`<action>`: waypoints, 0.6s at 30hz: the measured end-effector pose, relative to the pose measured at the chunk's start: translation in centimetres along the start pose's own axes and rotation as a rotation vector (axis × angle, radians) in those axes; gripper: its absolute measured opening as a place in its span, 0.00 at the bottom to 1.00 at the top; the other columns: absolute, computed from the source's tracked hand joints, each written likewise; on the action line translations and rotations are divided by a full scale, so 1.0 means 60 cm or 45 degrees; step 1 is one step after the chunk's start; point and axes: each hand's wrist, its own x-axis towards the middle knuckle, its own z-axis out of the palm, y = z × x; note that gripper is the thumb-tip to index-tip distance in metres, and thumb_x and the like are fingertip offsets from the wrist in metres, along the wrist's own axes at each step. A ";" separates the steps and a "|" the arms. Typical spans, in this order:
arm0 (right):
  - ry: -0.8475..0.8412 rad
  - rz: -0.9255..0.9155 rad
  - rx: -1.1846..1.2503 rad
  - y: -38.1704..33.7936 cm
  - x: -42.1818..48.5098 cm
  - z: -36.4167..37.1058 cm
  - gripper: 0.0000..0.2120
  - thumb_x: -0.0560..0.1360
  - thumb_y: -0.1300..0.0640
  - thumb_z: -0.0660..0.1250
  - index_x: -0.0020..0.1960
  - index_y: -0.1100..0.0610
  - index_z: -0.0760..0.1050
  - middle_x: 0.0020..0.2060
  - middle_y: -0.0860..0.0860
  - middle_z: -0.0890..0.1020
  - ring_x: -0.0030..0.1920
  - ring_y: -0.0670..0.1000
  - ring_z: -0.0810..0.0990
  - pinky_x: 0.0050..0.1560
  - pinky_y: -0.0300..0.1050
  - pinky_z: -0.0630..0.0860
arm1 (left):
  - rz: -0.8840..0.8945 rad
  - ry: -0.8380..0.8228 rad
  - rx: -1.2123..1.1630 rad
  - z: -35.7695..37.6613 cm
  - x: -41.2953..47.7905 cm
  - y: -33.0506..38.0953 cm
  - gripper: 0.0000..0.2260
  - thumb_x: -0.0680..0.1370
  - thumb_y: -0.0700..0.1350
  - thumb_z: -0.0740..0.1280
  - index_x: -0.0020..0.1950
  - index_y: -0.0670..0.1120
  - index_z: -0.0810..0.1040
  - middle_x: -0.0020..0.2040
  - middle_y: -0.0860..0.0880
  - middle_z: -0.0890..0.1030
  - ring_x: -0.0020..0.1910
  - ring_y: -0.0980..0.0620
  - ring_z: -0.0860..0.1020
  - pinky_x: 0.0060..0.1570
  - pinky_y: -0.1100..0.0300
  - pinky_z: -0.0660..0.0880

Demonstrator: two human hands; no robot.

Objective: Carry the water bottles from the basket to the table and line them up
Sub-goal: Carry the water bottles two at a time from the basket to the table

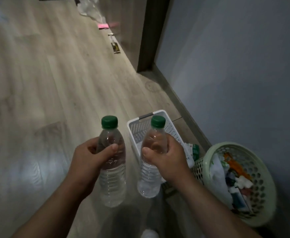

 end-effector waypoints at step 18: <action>-0.093 -0.288 -0.160 -0.774 -0.390 -0.092 0.17 0.60 0.48 0.75 0.46 0.50 0.77 0.40 0.43 0.84 0.38 0.41 0.82 0.38 0.31 0.76 | 0.223 0.067 0.127 -0.124 -0.420 0.724 0.13 0.57 0.51 0.76 0.41 0.57 0.86 0.40 0.49 0.87 0.39 0.53 0.85 0.37 0.63 0.79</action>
